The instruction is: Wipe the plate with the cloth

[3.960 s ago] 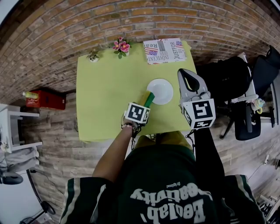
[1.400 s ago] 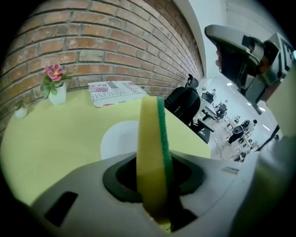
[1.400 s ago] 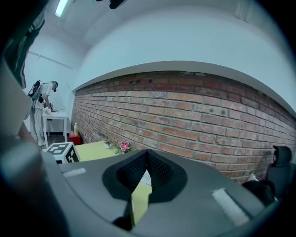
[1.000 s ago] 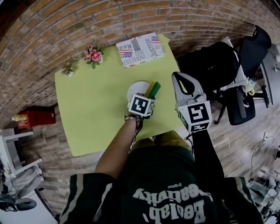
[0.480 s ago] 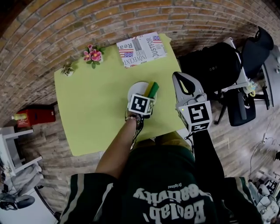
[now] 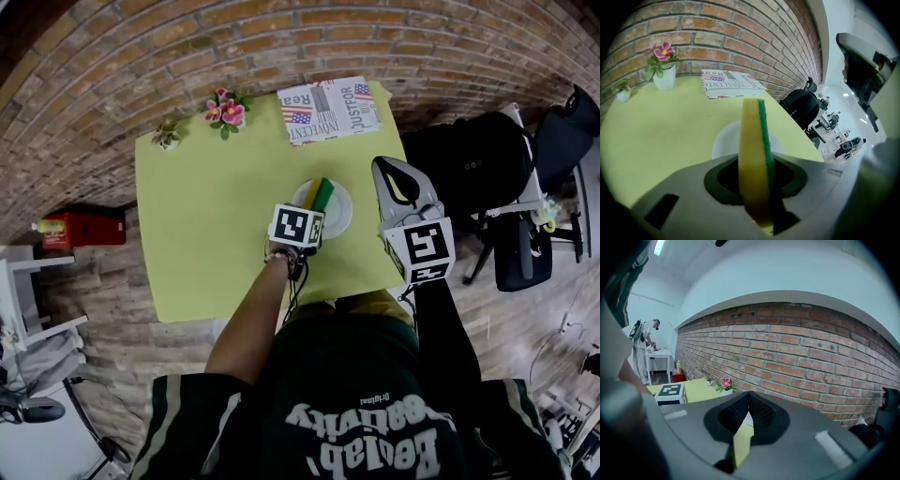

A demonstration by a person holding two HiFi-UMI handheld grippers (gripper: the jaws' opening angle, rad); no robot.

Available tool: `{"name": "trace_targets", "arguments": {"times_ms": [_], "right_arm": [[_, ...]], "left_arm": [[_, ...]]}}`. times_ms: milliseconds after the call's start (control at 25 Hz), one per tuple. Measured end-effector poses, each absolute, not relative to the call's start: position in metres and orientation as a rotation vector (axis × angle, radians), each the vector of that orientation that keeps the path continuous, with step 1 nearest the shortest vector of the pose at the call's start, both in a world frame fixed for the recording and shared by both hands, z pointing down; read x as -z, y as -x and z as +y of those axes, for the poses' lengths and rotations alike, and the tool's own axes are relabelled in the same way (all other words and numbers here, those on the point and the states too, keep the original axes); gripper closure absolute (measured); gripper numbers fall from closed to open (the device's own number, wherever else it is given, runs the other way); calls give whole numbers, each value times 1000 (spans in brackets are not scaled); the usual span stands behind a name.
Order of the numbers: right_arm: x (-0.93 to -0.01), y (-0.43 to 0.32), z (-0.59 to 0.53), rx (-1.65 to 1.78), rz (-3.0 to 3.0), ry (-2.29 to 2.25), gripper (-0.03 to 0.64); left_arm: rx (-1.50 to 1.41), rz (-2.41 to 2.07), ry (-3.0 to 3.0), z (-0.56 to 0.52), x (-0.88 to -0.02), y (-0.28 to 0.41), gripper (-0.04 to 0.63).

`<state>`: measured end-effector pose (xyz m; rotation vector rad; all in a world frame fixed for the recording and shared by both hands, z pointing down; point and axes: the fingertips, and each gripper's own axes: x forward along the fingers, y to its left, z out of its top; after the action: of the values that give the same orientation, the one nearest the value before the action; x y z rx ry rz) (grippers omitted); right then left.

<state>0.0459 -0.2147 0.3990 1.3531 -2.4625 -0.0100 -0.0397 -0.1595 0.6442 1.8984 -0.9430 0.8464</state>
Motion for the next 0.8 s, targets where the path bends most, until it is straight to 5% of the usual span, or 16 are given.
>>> {"name": "trace_targets", "arguments": {"times_ms": [800], "right_arm": [[-396,-11,-216,39,-2540,-1232,603]], "left_arm": [[-811,-1090,-1820,-151,-638,89,456]]}}
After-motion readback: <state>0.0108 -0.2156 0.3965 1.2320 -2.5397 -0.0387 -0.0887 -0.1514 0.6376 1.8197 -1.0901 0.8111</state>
